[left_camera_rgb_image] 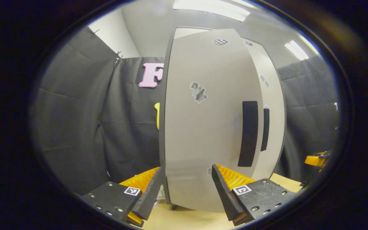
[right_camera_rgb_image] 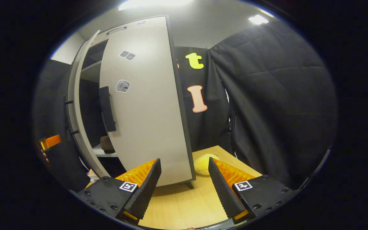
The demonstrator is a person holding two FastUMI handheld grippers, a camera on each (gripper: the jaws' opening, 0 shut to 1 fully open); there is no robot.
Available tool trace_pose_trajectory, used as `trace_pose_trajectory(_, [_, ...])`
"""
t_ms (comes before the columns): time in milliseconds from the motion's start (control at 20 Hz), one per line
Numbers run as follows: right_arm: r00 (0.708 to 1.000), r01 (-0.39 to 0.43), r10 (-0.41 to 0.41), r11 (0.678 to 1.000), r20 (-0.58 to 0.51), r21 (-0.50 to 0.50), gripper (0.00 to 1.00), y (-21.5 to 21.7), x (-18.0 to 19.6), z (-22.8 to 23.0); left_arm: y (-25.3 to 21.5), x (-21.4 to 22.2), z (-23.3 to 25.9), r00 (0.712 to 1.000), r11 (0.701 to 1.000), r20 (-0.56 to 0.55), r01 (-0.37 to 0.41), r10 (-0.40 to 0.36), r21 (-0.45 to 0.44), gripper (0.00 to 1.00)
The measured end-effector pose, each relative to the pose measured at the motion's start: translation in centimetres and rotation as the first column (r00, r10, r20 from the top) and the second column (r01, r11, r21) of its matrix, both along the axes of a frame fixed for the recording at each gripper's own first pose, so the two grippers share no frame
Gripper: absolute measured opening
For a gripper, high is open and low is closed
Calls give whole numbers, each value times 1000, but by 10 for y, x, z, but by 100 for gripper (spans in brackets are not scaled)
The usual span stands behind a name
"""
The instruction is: Grab one shoe with the right hand and put it into the shoe cabinet, grab the other shoe with the left hand and put it into the shoe cabinet; then close the right door with the right hand and the left door with the left hand.
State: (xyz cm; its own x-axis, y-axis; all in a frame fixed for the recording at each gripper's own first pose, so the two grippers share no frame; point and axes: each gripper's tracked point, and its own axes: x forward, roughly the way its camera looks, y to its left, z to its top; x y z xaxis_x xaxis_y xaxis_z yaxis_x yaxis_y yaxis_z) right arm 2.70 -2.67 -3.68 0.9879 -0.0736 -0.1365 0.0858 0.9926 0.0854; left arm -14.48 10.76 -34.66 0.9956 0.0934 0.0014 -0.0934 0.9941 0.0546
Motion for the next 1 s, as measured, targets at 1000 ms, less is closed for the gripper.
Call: trace_pose_trajectory(1000, [996, -92, 93, 994, 8, -57, 94, 35, 27, 25, 22, -38, -23, 990, 990, -1, -139, 139, -15, 96])
